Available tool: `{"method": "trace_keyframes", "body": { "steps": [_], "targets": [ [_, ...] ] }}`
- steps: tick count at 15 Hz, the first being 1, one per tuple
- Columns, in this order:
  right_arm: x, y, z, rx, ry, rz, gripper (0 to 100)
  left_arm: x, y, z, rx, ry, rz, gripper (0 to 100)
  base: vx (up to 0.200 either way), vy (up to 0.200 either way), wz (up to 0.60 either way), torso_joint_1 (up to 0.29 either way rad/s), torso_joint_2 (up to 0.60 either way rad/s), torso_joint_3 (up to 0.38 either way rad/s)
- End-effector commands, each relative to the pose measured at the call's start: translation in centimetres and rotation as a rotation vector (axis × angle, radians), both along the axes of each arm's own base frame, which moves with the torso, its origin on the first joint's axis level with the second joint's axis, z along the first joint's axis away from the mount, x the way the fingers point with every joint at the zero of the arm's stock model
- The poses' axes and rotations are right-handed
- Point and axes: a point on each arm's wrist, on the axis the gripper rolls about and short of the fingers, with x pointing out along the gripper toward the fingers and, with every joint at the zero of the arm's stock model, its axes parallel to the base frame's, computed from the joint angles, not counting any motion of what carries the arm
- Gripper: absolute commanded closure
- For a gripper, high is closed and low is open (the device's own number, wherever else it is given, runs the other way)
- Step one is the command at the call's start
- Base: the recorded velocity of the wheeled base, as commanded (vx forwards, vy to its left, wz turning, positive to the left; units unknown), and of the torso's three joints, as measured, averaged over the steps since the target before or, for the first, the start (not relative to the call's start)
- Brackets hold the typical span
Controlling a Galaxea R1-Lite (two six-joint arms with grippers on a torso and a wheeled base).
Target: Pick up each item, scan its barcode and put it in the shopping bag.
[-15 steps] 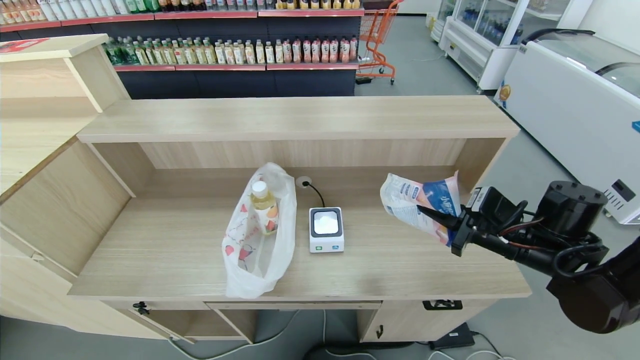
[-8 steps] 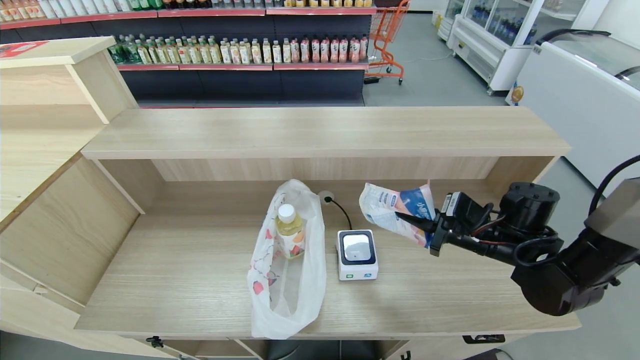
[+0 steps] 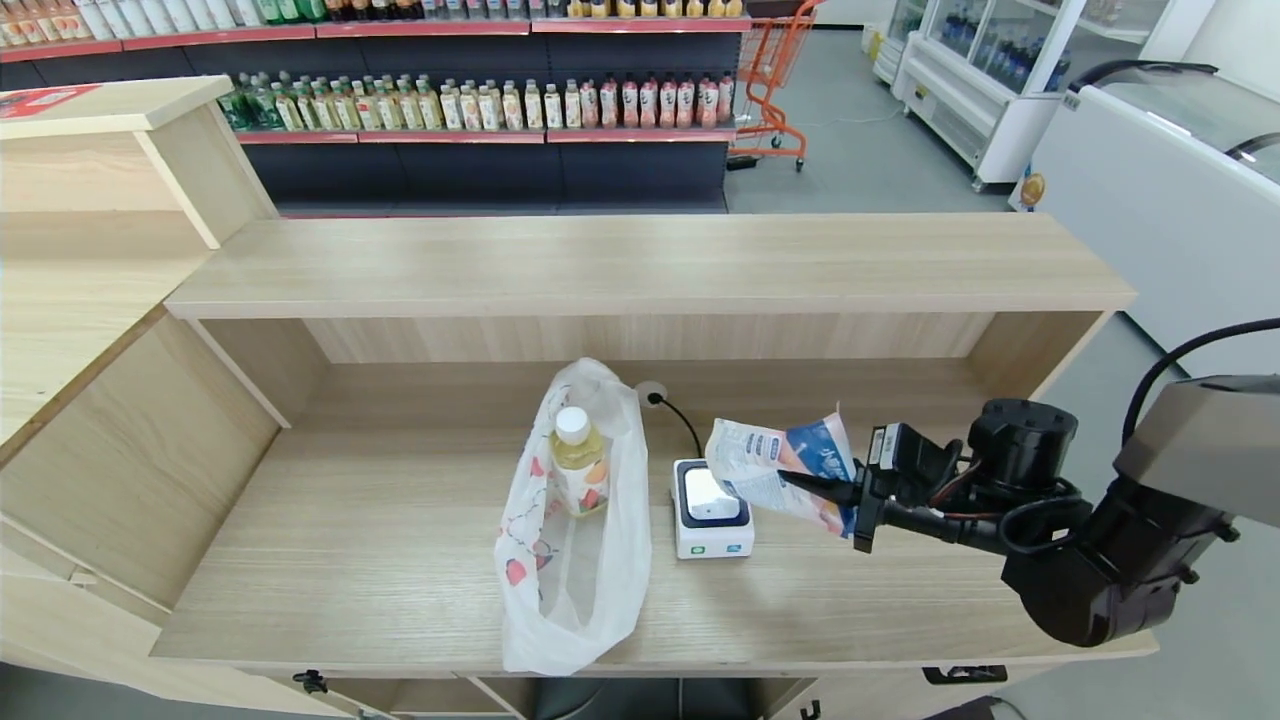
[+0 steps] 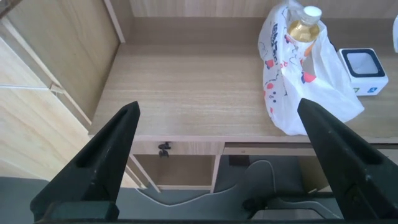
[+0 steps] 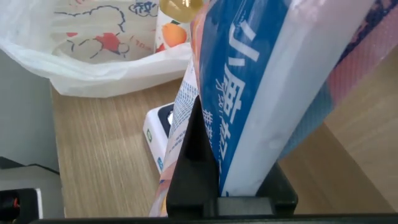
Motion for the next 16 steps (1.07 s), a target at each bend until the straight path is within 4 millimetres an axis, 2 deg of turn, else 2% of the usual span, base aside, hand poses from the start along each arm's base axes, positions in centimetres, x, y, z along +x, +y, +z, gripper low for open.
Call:
{"method": "trace_keyframes", "body": {
  "steps": [1, 6, 9, 16],
  "targets": [
    [0.4, 0.0, -0.9, -0.002, 0.021, 0.015, 100, 0.0, 0.0, 0.0, 0.000, 0.000, 0.001, 0, 0.000, 0.000, 0.00, 0.000, 0.00, 0.000],
    [1.5, -0.3, -1.0, 0.007, -0.006, 0.066, 100, 0.0, 0.0, 0.0, 0.000, 0.000, 0.001, 0, 0.000, 0.000, 0.00, 0.000, 0.00, 0.000],
    [2.9, -0.6, -2.9, -0.004, -0.032, 0.088, 100, 0.0, 0.0, 0.0, 0.000, 0.000, 0.001, 0, 0.000, 0.000, 0.00, 0.000, 0.00, 0.000],
    [5.2, 0.0, -4.7, -0.005, -0.058, 0.098, 100, 0.0, 0.0, 0.0, 0.000, 0.000, 0.001, 0, 0.000, 0.000, 0.00, 0.000, 0.00, 0.000]
  ]
}}
